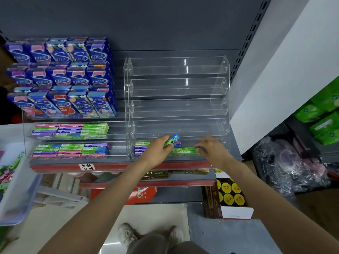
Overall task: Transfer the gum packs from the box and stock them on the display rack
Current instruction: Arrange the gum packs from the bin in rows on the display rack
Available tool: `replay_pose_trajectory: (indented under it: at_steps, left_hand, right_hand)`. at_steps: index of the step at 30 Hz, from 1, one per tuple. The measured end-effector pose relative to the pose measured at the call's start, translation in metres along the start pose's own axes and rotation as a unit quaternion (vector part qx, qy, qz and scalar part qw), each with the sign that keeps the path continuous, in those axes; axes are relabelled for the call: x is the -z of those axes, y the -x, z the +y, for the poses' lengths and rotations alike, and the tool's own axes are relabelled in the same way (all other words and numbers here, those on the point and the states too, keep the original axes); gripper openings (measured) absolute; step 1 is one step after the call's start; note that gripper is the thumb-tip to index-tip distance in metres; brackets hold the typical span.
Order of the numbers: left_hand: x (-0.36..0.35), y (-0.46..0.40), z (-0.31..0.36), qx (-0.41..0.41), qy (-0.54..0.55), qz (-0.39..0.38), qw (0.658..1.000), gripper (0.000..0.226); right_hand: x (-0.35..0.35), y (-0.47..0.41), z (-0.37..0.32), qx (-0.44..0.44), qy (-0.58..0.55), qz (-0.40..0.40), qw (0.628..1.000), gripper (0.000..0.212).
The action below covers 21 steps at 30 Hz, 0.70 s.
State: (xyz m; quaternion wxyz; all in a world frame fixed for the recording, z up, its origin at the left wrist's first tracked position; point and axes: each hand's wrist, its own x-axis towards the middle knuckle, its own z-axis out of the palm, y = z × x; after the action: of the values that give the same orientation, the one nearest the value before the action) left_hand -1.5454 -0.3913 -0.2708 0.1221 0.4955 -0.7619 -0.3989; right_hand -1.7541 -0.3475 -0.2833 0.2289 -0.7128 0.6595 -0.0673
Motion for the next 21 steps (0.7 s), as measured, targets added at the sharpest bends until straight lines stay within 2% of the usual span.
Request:
replay_pose_trajectory:
  at_steps: [3,7,10,12,16,21]
  left_hand:
    - [0.002,-0.001,-0.001,0.001,0.003,-0.009,1.000,0.012]
    - [0.004,-0.001,-0.004,-0.023,-0.003,-0.017,1.000,0.012]
    - [0.005,-0.001,-0.005,-0.034,-0.006,-0.005,0.999,0.026]
    - [0.005,0.000,-0.004,-0.031,0.010,0.006,0.999,0.027]
    - [0.002,-0.001,0.000,-0.021,0.023,0.001,1.000,0.027]
    - [-0.005,-0.007,0.007,-0.007,0.043,-0.004,0.999,0.026]
  right_hand:
    - [-0.007,0.000,0.001,-0.008,0.037,0.002,0.999,0.030]
    - [-0.004,0.000,0.000,-0.013,-0.020,0.006,1.000,0.029]
    - [0.000,0.003,0.000,-0.004,0.006,-0.046,0.999,0.033]
    - [0.001,0.005,0.003,0.003,0.033,-0.068,0.997,0.039]
    - [0.003,0.006,0.007,-0.005,-0.044,-0.070,0.997,0.040]
    - [0.013,0.010,0.012,-0.066,-0.195,-0.044,0.978,0.037]
